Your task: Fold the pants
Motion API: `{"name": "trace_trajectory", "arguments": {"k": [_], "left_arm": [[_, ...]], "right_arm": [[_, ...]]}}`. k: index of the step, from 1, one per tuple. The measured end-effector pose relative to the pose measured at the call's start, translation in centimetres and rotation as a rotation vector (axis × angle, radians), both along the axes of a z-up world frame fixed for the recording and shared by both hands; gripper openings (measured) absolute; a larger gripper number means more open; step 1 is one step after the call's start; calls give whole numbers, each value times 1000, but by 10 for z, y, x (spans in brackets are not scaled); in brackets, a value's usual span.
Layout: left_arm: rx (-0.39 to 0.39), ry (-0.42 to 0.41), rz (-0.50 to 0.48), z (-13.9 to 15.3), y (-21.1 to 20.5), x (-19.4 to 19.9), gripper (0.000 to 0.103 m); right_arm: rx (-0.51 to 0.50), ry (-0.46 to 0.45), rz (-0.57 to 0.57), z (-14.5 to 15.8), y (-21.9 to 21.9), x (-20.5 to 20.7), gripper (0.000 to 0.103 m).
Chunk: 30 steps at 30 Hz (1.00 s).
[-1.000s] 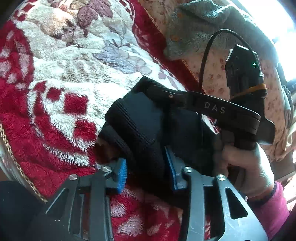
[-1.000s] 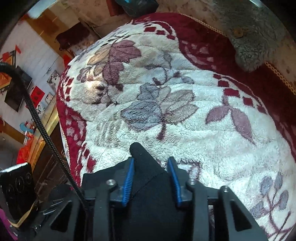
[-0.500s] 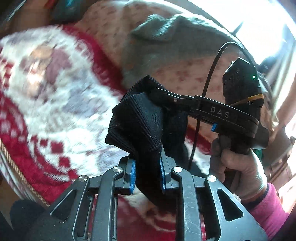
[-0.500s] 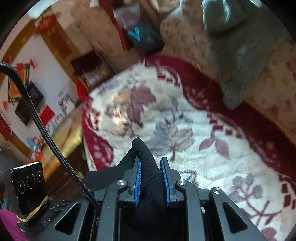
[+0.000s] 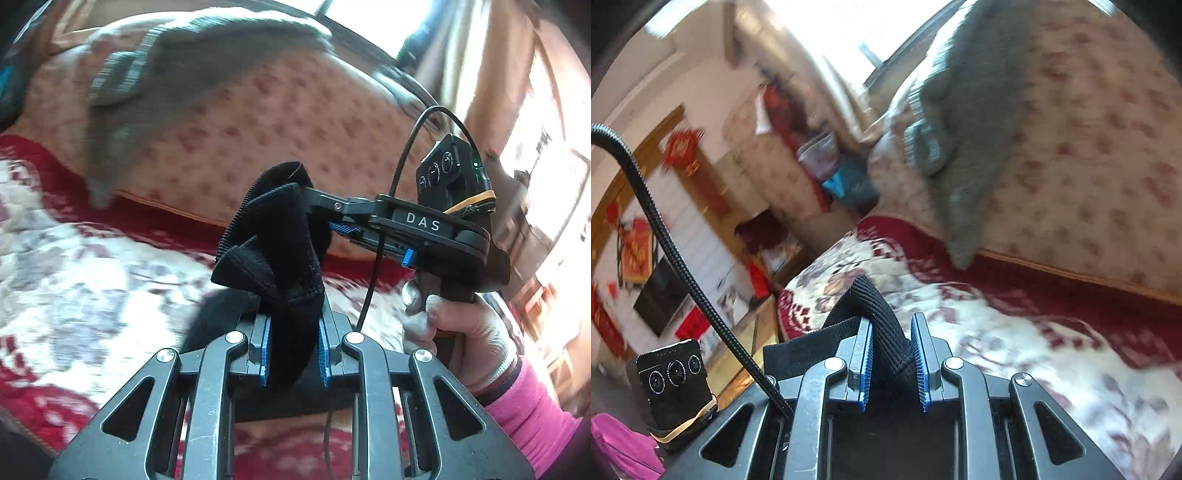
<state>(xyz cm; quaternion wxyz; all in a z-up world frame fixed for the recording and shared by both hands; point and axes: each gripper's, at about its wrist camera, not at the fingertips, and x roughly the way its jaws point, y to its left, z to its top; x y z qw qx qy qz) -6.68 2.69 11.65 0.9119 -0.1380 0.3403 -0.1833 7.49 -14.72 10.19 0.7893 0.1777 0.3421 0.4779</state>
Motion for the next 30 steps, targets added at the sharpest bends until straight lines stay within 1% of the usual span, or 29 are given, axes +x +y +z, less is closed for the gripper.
{"name": "trace_trajectory", "arguments": {"k": [4, 7, 10, 13, 15, 16, 17, 18, 19, 22, 25, 28, 30], "left_arm": [[44, 51, -85, -20, -57, 9, 19], [101, 94, -120, -47, -92, 13, 19], [143, 138, -140, -72, -115, 16, 19], [160, 175, -147, -88, -126, 17, 20], [155, 191, -137, -90, -128, 15, 25], [129, 205, -151, -89, -128, 16, 40], [105, 220, -168, -90, -128, 18, 56], [63, 233, -188, -86, -127, 18, 59], [57, 221, -193, -82, -130, 12, 60], [95, 154, -212, -63, -133, 0, 60], [81, 146, -208, -56, -119, -4, 60], [93, 138, -130, -53, -93, -1, 60], [109, 139, -67, -55, -76, 4, 60]], "right_arm": [[14, 64, -111, -24, -69, -10, 19], [8, 125, -182, -54, -111, -18, 19], [-20, 198, -238, -88, -139, -25, 19], [-51, 261, -295, -113, -159, -29, 19], [-88, 298, -339, -122, -171, -33, 19], [-115, 323, -372, -124, -178, -35, 19], [-126, 333, -390, -125, -183, -36, 20], [-138, 341, -417, -124, -190, -38, 22], [-141, 340, -431, -123, -194, -40, 22], [-122, 307, -464, -107, -204, -48, 23], [-111, 246, -455, -85, -202, -58, 24], [-120, 193, -396, -66, -181, -63, 26], [-154, 146, -342, -58, -153, -68, 26]]}}
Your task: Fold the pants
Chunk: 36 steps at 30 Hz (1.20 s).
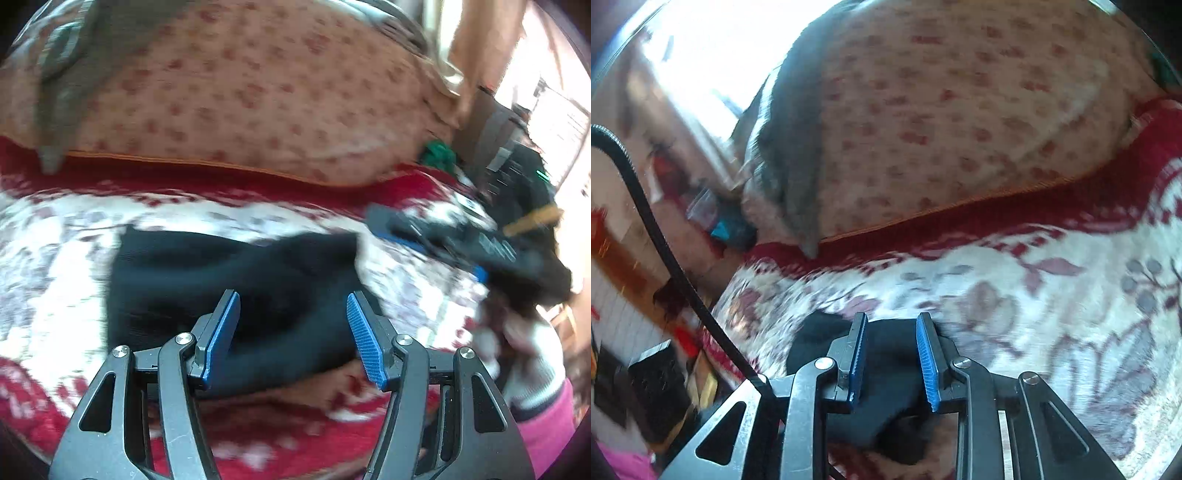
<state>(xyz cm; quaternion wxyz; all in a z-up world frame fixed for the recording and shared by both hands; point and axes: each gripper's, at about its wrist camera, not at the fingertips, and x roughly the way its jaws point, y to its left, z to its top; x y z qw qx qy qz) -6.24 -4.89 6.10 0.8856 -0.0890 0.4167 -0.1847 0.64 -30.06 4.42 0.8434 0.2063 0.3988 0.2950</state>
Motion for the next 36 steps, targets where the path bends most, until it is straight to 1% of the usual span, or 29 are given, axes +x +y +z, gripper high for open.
{"name": "trace_trajectory", "arguments": {"k": [2, 4, 7, 8, 10, 12, 15, 19, 23, 25, 31, 36], "left_arm": [[19, 13, 83, -8, 22, 9, 60], [33, 34, 136, -19, 37, 15, 60], [47, 75, 170, -38, 50, 23, 60], [53, 79, 168, -42, 52, 22, 60], [67, 68, 164, -44, 51, 20, 60], [83, 56, 163, -41, 48, 19, 60], [59, 43, 163, -35, 48, 19, 60], [64, 12, 173, -26, 50, 19, 60], [67, 4, 176, -22, 54, 19, 60], [63, 2, 180, -21, 56, 20, 60], [58, 5, 187, -18, 58, 21, 60], [51, 7, 188, -18, 58, 20, 60]], "right_arm": [[-48, -9, 48, -2, 24, -2, 26], [-111, 0, 74, -11, 44, -2, 26], [-230, 35, 69, -35, 63, -3, 26], [-274, 48, 68, -44, 68, -4, 26], [-315, 35, 62, -52, 71, -7, 26], [-365, 15, 57, -47, 76, -12, 26], [-436, -15, 54, -37, 82, -14, 26], [-509, -53, 31, -25, 85, -18, 26], [-562, -90, -19, -13, 84, -20, 27], [-570, -101, -42, -7, 82, -21, 35], [-589, -115, -71, 1, 82, -21, 36], [-585, -104, -70, 0, 83, -22, 36]]}}
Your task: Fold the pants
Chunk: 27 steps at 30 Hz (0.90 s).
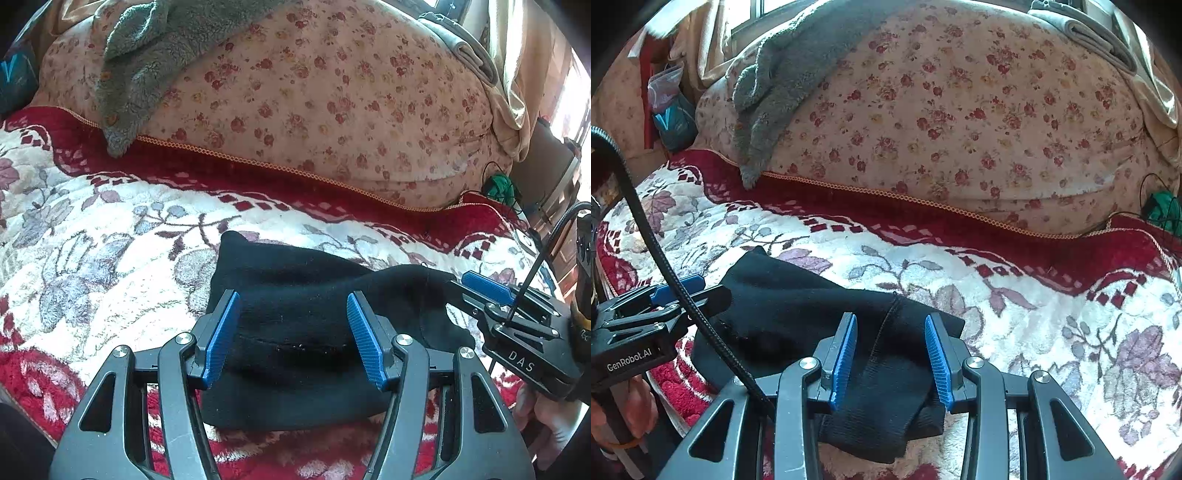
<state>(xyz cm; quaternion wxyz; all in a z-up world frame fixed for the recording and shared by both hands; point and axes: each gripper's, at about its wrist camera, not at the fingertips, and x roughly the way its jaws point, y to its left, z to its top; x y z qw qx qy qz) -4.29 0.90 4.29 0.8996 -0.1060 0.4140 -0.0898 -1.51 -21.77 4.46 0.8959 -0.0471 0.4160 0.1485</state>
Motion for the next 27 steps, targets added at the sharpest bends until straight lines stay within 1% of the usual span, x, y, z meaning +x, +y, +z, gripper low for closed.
{"name": "trace_trajectory", "arguments": {"k": [15, 22, 24, 26, 27], "left_arm": [[25, -40, -1, 5, 2, -5, 60], [-2, -31, 3, 9, 17, -3, 60], [-10, -16, -4, 7, 24, -1, 60], [-17, 2, -10, 4, 31, 0, 60], [-30, 19, -15, 0, 37, 2, 61]], "right_arm": [[-8, 11, 1, -6, 1, -3, 37], [2, 21, -4, -7, -3, -3, 39], [40, 28, -8, -7, -10, -1, 41], [134, 60, -21, -8, -24, 1, 48], [211, 87, -28, -12, -34, 3, 51]]}}
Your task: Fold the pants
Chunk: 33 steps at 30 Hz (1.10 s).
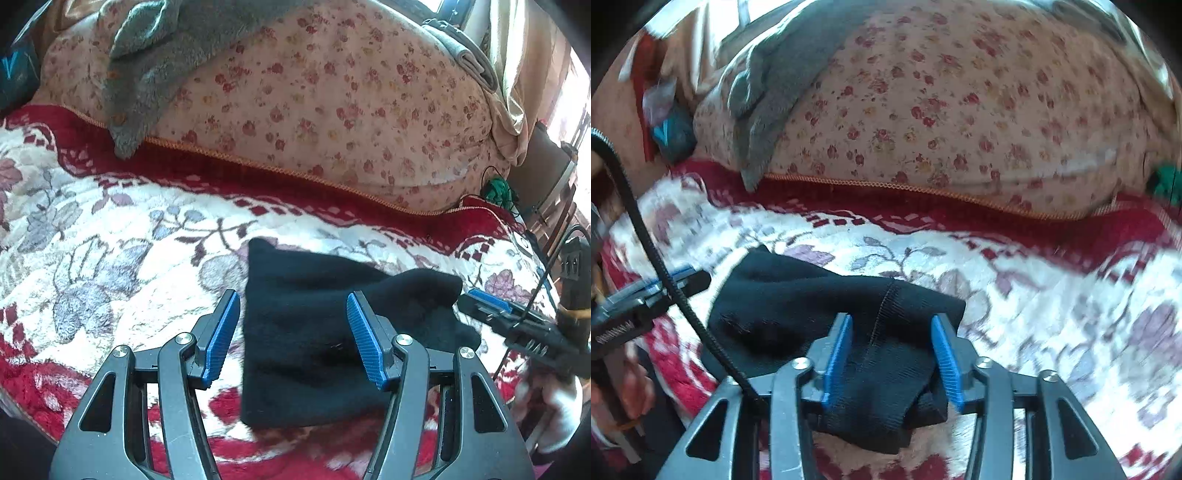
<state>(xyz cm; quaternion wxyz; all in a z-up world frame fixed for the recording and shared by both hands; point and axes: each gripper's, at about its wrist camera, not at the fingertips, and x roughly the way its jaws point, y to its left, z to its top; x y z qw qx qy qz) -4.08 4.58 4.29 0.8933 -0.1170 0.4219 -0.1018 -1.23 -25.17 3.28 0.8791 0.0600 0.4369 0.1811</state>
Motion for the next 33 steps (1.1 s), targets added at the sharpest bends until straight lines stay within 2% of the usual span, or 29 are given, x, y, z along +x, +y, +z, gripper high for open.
{"name": "trace_trajectory", "arguments": {"k": [2, 4, 8, 11, 13, 15, 18, 21, 23, 25, 27, 28, 29, 31, 33], "left_arm": [[-19, 32, -7, -6, 7, 3, 68], [-51, 78, -7, -17, 15, 7, 68], [-88, 133, -9, -31, 20, 13, 68], [-100, 162, -18, -43, 17, 18, 68], [-103, 161, -32, -48, 12, 21, 68], [-110, 164, -40, -51, 11, 24, 71], [-138, 182, -45, -59, 9, 32, 81], [-174, 213, -50, -69, 7, 40, 82], [-186, 200, -51, -73, 4, 43, 86], [-163, 167, -61, -72, -2, 43, 85], [-150, 151, -85, -71, -8, 41, 57], [-135, 149, -94, -69, -11, 40, 54], [-116, 135, -94, -65, -13, 39, 47], [-99, 119, -97, -61, -13, 36, 38], [-112, 117, -95, -54, -7, 34, 34]], "right_arm": [[95, 38, -16, -8, -13, 1, 52], [171, 86, -37, -20, -25, 2, 53], [241, 153, -54, -41, -36, 2, 53], [405, 202, -39, -59, -43, 5, 64], [471, 230, -40, -69, -45, 8, 68], [482, 245, -52, -76, -46, 11, 69], [547, 339, -48, -97, -45, 20, 69], [587, 312, -34, -100, -44, 21, 80], [542, 289, 1, -96, -38, 22, 80], [450, 239, 47, -90, -26, 20, 73], [432, 214, 58, -87, -22, 19, 62], [454, 215, 65, -87, -23, 21, 52], [484, 217, 73, -85, -23, 21, 49], [462, 189, 92, -77, -20, 19, 44], [454, 175, 101, -71, -16, 18, 43]]}}
